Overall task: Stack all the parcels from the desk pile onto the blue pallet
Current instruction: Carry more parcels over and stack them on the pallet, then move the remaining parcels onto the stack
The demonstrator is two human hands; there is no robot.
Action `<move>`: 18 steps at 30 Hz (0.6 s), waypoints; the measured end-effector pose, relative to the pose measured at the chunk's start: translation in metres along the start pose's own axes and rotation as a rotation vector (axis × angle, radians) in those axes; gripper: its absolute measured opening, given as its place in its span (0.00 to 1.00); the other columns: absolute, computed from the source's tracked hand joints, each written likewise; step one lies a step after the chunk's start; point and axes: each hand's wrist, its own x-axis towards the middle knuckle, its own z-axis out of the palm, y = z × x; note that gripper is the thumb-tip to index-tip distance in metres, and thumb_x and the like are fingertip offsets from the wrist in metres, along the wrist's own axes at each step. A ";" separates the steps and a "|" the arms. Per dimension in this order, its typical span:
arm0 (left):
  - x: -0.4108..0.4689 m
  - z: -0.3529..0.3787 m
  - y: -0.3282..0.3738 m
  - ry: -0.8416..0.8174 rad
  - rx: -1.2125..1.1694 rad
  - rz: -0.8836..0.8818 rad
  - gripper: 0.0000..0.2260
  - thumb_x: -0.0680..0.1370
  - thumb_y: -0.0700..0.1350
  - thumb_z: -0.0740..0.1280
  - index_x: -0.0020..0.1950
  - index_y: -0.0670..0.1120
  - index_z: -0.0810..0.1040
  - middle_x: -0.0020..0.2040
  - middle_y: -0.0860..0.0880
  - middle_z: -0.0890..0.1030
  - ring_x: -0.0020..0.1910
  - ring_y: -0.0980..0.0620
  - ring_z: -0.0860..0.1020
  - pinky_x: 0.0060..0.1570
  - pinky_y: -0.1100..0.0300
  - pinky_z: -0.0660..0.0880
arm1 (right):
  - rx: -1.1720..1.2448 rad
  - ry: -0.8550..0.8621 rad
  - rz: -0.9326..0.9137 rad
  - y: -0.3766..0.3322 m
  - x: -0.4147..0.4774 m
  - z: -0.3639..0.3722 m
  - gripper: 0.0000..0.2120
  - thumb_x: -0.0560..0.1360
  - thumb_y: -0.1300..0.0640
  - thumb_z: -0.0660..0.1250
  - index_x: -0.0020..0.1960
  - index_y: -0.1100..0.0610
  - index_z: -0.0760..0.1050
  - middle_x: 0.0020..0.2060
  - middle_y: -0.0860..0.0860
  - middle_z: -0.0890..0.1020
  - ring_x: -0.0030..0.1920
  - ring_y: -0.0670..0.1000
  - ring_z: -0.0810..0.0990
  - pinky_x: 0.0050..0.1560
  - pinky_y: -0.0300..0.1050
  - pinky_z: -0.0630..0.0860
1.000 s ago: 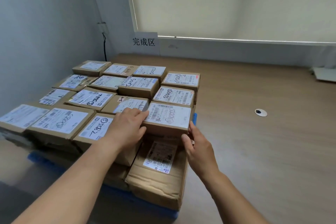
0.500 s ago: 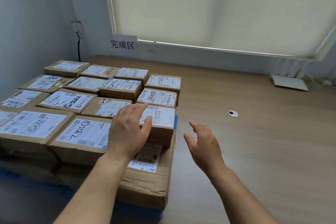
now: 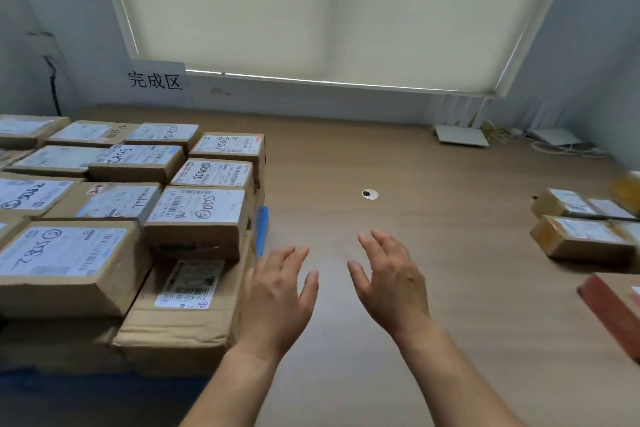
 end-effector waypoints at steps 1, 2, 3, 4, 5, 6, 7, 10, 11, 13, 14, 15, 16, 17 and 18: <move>-0.007 0.009 0.009 -0.025 0.010 -0.019 0.17 0.75 0.52 0.63 0.60 0.45 0.79 0.56 0.47 0.81 0.55 0.46 0.79 0.52 0.50 0.74 | -0.015 -0.002 0.015 0.012 -0.008 -0.005 0.19 0.65 0.50 0.67 0.53 0.59 0.80 0.49 0.57 0.82 0.46 0.58 0.83 0.36 0.49 0.79; -0.013 0.018 0.019 -0.054 0.019 -0.048 0.18 0.76 0.51 0.64 0.63 0.46 0.78 0.59 0.47 0.79 0.58 0.46 0.77 0.55 0.49 0.73 | -0.030 -0.005 0.027 0.024 -0.016 -0.010 0.19 0.66 0.49 0.66 0.52 0.59 0.81 0.49 0.57 0.82 0.46 0.58 0.83 0.36 0.49 0.79; -0.020 0.026 0.030 -0.077 0.026 -0.061 0.19 0.76 0.51 0.64 0.64 0.46 0.76 0.61 0.47 0.78 0.60 0.46 0.76 0.57 0.49 0.72 | -0.048 -0.012 0.032 0.036 -0.024 -0.016 0.19 0.67 0.48 0.64 0.52 0.59 0.81 0.49 0.57 0.83 0.45 0.58 0.83 0.37 0.49 0.79; -0.026 0.033 0.043 -0.085 0.036 -0.055 0.20 0.76 0.52 0.64 0.66 0.46 0.75 0.63 0.46 0.77 0.62 0.45 0.75 0.58 0.48 0.71 | -0.065 -0.018 0.034 0.050 -0.033 -0.023 0.20 0.68 0.48 0.62 0.52 0.58 0.81 0.48 0.57 0.83 0.45 0.58 0.83 0.37 0.49 0.79; -0.033 0.041 0.059 -0.091 0.045 -0.041 0.21 0.77 0.52 0.63 0.68 0.46 0.73 0.65 0.46 0.76 0.64 0.45 0.74 0.60 0.48 0.70 | -0.080 -0.026 0.040 0.064 -0.043 -0.030 0.20 0.68 0.48 0.62 0.52 0.58 0.81 0.48 0.57 0.83 0.44 0.58 0.83 0.37 0.49 0.79; -0.039 0.048 0.077 -0.131 0.050 -0.036 0.22 0.78 0.53 0.62 0.71 0.48 0.69 0.69 0.46 0.72 0.68 0.46 0.70 0.64 0.49 0.66 | -0.095 -0.033 0.045 0.079 -0.053 -0.038 0.19 0.67 0.48 0.64 0.52 0.58 0.81 0.48 0.57 0.83 0.44 0.58 0.83 0.38 0.49 0.79; -0.046 0.055 0.095 -0.183 0.051 -0.033 0.24 0.79 0.54 0.59 0.74 0.49 0.63 0.73 0.48 0.66 0.72 0.48 0.64 0.69 0.51 0.61 | -0.120 -0.036 0.047 0.095 -0.063 -0.045 0.18 0.67 0.50 0.67 0.53 0.58 0.81 0.49 0.57 0.83 0.45 0.58 0.83 0.39 0.49 0.79; -0.066 0.077 0.152 -0.283 0.115 0.011 0.27 0.81 0.57 0.53 0.77 0.53 0.50 0.78 0.51 0.53 0.76 0.52 0.52 0.73 0.55 0.50 | -0.194 -0.069 0.094 0.143 -0.099 -0.069 0.21 0.64 0.50 0.76 0.54 0.57 0.80 0.50 0.57 0.83 0.48 0.57 0.83 0.42 0.51 0.80; -0.069 0.081 0.161 -0.303 0.145 0.020 0.27 0.81 0.58 0.52 0.77 0.53 0.48 0.78 0.51 0.51 0.76 0.52 0.51 0.73 0.55 0.49 | -0.214 -0.073 0.099 0.150 -0.106 -0.073 0.23 0.63 0.49 0.78 0.54 0.56 0.81 0.51 0.57 0.83 0.48 0.57 0.83 0.43 0.51 0.80; -0.076 0.090 0.186 -0.331 0.167 0.035 0.27 0.81 0.58 0.51 0.77 0.54 0.47 0.78 0.51 0.49 0.76 0.51 0.49 0.74 0.53 0.48 | -0.237 -0.057 0.109 0.170 -0.121 -0.084 0.24 0.61 0.48 0.79 0.54 0.56 0.81 0.50 0.56 0.83 0.48 0.57 0.83 0.43 0.52 0.80; -0.081 0.097 0.203 -0.343 0.176 0.052 0.27 0.81 0.59 0.50 0.77 0.54 0.46 0.78 0.51 0.48 0.77 0.51 0.48 0.75 0.53 0.48 | -0.253 -0.050 0.124 0.185 -0.130 -0.092 0.24 0.60 0.47 0.79 0.54 0.55 0.81 0.50 0.56 0.83 0.48 0.57 0.83 0.44 0.52 0.80; -0.086 0.104 0.220 -0.350 0.185 0.066 0.27 0.81 0.59 0.50 0.77 0.54 0.46 0.78 0.51 0.48 0.77 0.51 0.48 0.75 0.52 0.47 | -0.267 -0.034 0.131 0.200 -0.138 -0.099 0.25 0.60 0.47 0.79 0.54 0.55 0.81 0.51 0.56 0.83 0.48 0.57 0.83 0.44 0.53 0.80; -0.090 0.110 0.237 -0.349 0.186 0.082 0.27 0.81 0.59 0.50 0.77 0.54 0.45 0.78 0.51 0.47 0.77 0.51 0.47 0.74 0.52 0.46 | -0.277 -0.014 0.138 0.214 -0.145 -0.107 0.25 0.60 0.46 0.79 0.54 0.55 0.81 0.51 0.56 0.83 0.48 0.57 0.83 0.44 0.53 0.80; -0.094 0.116 0.254 -0.351 0.183 0.097 0.28 0.80 0.59 0.49 0.77 0.54 0.45 0.78 0.51 0.47 0.77 0.51 0.46 0.74 0.52 0.45 | -0.286 0.005 0.146 0.228 -0.152 -0.116 0.26 0.59 0.46 0.79 0.54 0.55 0.81 0.51 0.56 0.83 0.48 0.57 0.83 0.44 0.53 0.80; -0.097 0.122 0.270 -0.351 0.177 0.111 0.28 0.80 0.60 0.49 0.77 0.54 0.45 0.78 0.51 0.46 0.77 0.51 0.45 0.74 0.52 0.44 | -0.296 0.023 0.150 0.241 -0.158 -0.124 0.26 0.59 0.46 0.79 0.54 0.55 0.81 0.51 0.56 0.83 0.48 0.57 0.83 0.44 0.53 0.80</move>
